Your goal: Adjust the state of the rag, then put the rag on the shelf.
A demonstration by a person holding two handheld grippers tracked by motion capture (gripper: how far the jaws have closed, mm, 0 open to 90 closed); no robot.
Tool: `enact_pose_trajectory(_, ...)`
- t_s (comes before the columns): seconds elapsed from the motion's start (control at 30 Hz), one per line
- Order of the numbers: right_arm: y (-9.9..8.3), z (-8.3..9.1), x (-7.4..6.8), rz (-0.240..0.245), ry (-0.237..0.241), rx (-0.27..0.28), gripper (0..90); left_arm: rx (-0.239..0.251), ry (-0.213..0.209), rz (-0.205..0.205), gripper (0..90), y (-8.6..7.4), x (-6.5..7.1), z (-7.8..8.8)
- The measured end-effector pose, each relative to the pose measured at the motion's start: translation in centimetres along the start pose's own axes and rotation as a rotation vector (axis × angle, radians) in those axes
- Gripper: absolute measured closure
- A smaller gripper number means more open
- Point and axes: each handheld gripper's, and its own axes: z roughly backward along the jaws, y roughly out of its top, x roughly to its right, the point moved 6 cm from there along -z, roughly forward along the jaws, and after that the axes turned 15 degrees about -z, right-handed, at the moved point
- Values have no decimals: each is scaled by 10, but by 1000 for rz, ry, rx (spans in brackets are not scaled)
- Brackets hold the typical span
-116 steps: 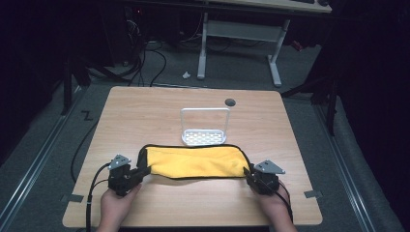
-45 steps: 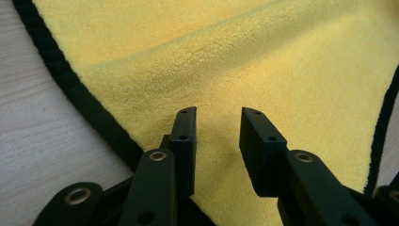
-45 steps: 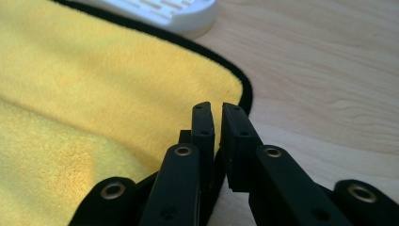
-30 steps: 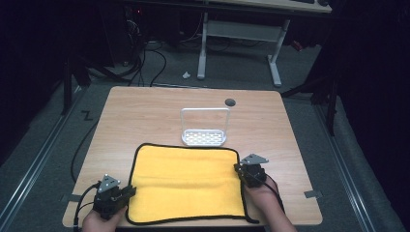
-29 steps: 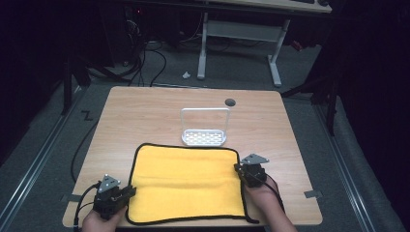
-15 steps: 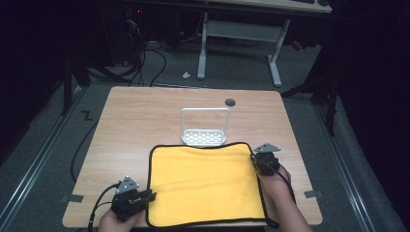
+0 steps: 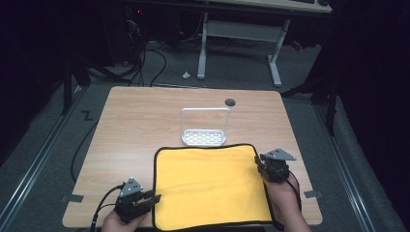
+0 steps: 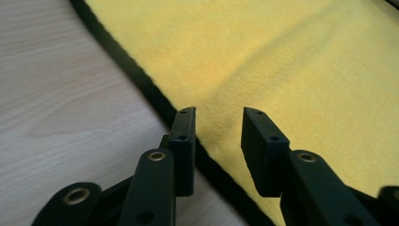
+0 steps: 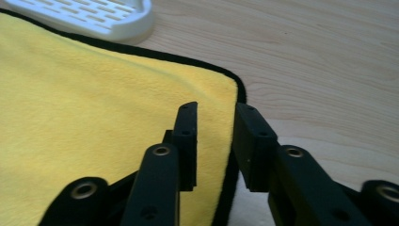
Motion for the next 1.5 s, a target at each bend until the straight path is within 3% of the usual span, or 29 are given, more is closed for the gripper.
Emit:
enact_pose_trajectory(0.1, -11, 2, -7, -1, 16, 2, 680, 18, 38, 20, 623, 3, -11, 2)
enact_pose_trajectory(0.27, -22, 2, -18, 24, 40, -30, 640, 24, 99, 18, 569, 12, -37, -1)
enact_pose_trajectory(0.4, -25, 4, -25, 47, 48, -31, 631, 5, 143, -34, 515, 25, -55, -15)
enact_pose_trajectory(0.57, -28, 12, -34, 97, 62, 3, 630, 34, 185, -11, 471, 41, -78, -31)
enact_pose_trajectory(0.73, -34, 20, -38, 72, 112, -3, 598, 16, 194, 6, 453, 52, -93, -48)
enact_pose_trajectory(0.83, -39, 20, -40, 83, 117, -11, 545, 3, 183, 19, 450, 55, -98, -57)
enact_pose_trajectory(0.97, -42, 20, -42, 68, 123, -15, 502, 4, 161, 1, 441, 62, -97, -65)
enact_pose_trajectory(1.13, -43, 22, -44, 90, 107, -11, 498, -26, 179, -13, 454, 66, -97, -74)
enact_pose_trajectory(1.23, -42, 22, -44, 92, 100, -12, 496, -15, 171, 16, 467, 68, -99, -81)
enact_pose_trajectory(1.4, -40, 23, -46, 90, 102, 6, 461, -5, 151, 30, 552, 68, -97, -88)
enact_pose_trajectory(1.5, -39, 23, -49, 91, 121, 10, 463, -12, 183, 2, 611, 68, -96, -89)
